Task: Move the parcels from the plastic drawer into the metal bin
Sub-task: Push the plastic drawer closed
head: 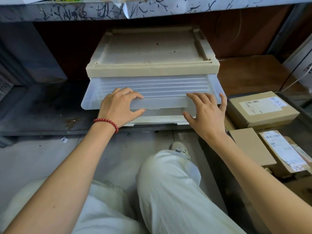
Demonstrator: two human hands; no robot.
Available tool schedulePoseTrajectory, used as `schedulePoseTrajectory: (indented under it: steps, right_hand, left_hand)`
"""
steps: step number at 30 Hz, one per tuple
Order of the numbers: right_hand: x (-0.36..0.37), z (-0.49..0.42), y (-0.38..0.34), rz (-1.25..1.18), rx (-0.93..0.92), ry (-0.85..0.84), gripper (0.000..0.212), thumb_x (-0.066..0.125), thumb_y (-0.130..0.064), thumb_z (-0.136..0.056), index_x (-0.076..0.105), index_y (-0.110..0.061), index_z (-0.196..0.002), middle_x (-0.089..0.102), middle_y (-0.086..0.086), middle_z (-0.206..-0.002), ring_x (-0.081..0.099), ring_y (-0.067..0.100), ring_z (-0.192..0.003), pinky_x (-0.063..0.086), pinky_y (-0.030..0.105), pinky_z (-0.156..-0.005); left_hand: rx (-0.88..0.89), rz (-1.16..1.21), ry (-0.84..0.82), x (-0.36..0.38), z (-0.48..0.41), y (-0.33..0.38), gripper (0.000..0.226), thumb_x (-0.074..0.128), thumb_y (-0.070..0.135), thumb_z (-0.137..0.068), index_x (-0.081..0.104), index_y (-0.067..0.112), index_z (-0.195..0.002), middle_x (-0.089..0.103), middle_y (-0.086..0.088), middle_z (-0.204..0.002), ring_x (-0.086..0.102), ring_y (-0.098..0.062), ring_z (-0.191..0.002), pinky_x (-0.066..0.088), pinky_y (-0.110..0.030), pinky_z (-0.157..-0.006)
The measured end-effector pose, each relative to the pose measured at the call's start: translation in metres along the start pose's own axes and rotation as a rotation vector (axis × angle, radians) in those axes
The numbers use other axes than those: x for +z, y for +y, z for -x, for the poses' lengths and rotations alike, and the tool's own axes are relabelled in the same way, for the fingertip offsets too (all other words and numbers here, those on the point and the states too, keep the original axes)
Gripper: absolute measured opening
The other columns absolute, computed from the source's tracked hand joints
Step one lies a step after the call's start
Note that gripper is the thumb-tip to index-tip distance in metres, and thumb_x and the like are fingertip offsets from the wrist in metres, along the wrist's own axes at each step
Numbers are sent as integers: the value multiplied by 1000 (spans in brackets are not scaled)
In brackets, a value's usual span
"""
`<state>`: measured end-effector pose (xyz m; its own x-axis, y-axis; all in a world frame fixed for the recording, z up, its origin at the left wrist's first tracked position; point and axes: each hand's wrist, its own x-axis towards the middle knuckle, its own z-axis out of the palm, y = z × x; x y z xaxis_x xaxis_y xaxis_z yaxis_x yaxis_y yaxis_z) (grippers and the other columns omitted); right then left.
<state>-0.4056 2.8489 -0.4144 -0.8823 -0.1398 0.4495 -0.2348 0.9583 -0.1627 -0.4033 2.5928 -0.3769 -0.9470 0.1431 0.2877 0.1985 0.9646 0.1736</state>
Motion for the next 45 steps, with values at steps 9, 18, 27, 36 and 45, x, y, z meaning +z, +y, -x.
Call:
schedulePoseTrajectory:
  steps: [9,18,27,36,45]
  right_hand:
    - [-19,16,7,-78,-127,-100,38,63,-41,-81,61,-24,-114,60,-1,-114,53,23,-106,36,39,-95]
    - [-4,44,13,-122,-128,-223,41,72,-43,-78,61,-26,-114,60,-4,-115,51,19,-103,46,36,-84]
    - [29,42,17,-89,-113,-301,41,75,-38,-81,63,-26,-119,62,-3,-119,54,20,-106,50,35,-81]
    - [79,43,27,-49,-123,-188,38,82,-29,-74,70,-19,-109,68,2,-105,62,28,-95,53,39,-74]
    - [128,14,35,-30,-116,-265,36,70,-25,-85,64,-18,-120,64,6,-110,59,30,-101,48,41,-83]
  left_hand:
    - [49,-66,-78,-13,34,8,37,68,47,-77,60,35,-111,57,16,-108,50,-12,-108,37,-25,-67]
    - [56,-71,-191,7,57,7,40,72,51,-73,60,34,-107,58,15,-106,52,-12,-105,47,-29,-71]
    - [90,-155,-196,51,55,1,44,75,38,-76,60,22,-115,60,2,-112,55,-24,-106,48,-37,-79]
    - [163,-283,-192,97,39,-11,43,88,20,-57,65,9,-92,62,-11,-85,62,-33,-73,48,-37,-60]
    - [-47,-157,-228,145,17,-18,44,66,27,-85,54,11,-125,54,-12,-118,49,-33,-109,42,-42,-86]
